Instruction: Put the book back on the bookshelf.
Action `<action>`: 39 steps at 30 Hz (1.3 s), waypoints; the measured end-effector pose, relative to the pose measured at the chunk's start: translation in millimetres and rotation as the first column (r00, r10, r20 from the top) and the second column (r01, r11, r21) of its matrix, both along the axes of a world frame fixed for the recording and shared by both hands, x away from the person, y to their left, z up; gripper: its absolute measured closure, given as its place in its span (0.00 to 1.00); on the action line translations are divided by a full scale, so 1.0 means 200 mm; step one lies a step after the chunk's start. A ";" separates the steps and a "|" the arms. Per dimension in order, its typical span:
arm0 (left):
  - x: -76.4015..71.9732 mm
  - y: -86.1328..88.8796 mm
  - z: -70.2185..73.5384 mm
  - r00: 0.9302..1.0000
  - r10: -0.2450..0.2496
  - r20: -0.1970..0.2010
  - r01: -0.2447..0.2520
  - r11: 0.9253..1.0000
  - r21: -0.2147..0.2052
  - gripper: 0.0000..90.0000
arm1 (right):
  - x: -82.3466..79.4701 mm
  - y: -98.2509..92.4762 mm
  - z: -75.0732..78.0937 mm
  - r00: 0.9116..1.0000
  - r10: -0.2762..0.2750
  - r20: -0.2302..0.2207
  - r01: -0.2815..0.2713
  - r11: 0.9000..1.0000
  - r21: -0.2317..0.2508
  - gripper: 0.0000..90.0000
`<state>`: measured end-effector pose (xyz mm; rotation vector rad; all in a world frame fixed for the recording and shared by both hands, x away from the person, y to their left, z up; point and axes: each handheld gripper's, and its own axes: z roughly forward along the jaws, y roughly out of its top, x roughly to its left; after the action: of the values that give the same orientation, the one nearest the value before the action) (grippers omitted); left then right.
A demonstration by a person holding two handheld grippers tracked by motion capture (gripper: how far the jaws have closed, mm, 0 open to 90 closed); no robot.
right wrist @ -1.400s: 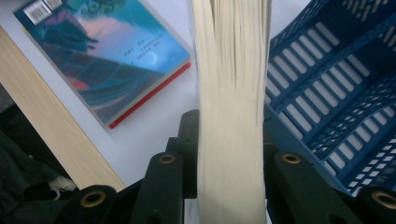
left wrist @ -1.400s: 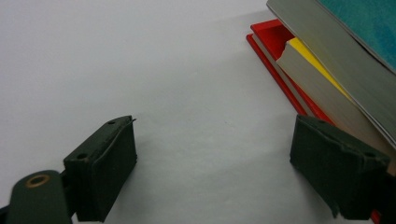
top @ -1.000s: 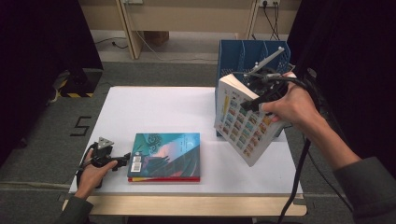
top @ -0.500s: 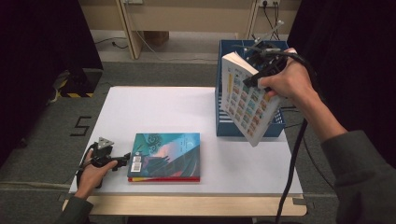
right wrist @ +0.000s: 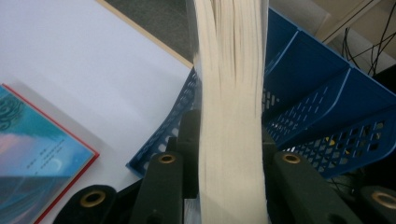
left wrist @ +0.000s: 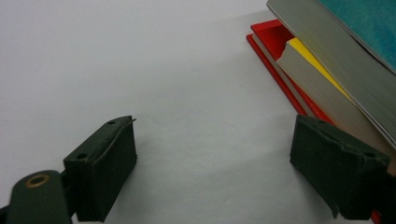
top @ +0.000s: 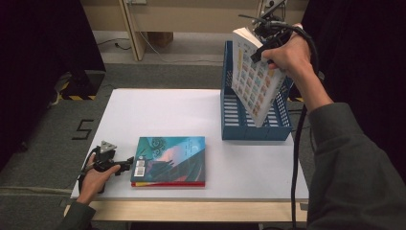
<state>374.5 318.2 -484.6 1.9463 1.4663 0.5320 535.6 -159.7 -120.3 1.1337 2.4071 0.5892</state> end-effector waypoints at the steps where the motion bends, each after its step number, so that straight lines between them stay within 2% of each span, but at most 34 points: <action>1: 0.00 0.00 0.00 1.000 0.000 0.000 0.000 1.000 0.000 0.15 | 0.02 0.00 -0.01 1.000 -0.012 0.000 0.012 1.000 0.009 0.82; 6: 0.00 0.00 0.00 1.000 -0.001 -0.002 0.001 1.000 0.002 0.15 | 0.14 0.02 -0.05 0.999 -0.042 -0.003 0.042 0.998 0.037 0.82; 8: 0.00 0.00 0.00 1.000 -0.002 -0.002 0.002 1.000 0.002 0.15 | 0.16 0.02 -0.06 0.999 -0.046 -0.005 0.046 0.998 0.043 0.82; 10: 0.00 0.00 0.00 1.000 -0.002 -0.003 0.002 1.000 0.002 0.15 | 0.21 0.04 -0.10 0.999 -0.053 -0.009 0.054 0.997 0.051 0.82; 15: 0.00 0.00 0.00 1.000 -0.002 -0.004 0.002 1.000 0.002 0.15 | 0.28 0.07 -0.15 0.998 -0.062 -0.016 0.063 0.996 0.064 0.82; 22: 0.00 0.00 0.00 1.000 -0.003 -0.004 0.003 1.000 0.002 0.15 | 0.39 0.07 -0.23 0.993 -0.113 -0.023 0.114 0.989 0.094 0.82; 28: 0.00 0.00 0.00 1.000 -0.002 -0.004 0.002 1.000 0.002 0.15 | 0.45 0.07 -0.29 0.990 -0.135 -0.030 0.137 0.984 0.112 0.82; 32: 0.00 0.00 0.00 1.000 0.000 -0.003 0.000 1.000 0.002 0.15 | 0.50 0.08 -0.37 0.988 -0.149 -0.042 0.153 0.979 0.136 0.82; 34: 0.00 0.00 0.00 1.000 0.000 -0.003 0.000 1.000 0.001 0.15 | 0.51 0.08 -0.38 0.988 -0.146 -0.045 0.150 0.979 0.136 0.82; 36: 0.00 0.00 0.00 1.000 0.000 -0.002 0.000 1.000 0.000 0.15 | 0.54 0.09 -0.43 0.986 -0.159 -0.055 0.165 0.977 0.137 0.82; 39: 0.00 0.00 0.00 1.000 -0.002 -0.003 0.002 1.000 0.001 0.15 | 0.56 0.09 -0.46 0.985 -0.163 -0.064 0.170 0.976 0.136 0.82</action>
<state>374.2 318.5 -484.4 1.9498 1.4657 0.5295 647.8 -141.4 -212.7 1.4108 2.3134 0.6903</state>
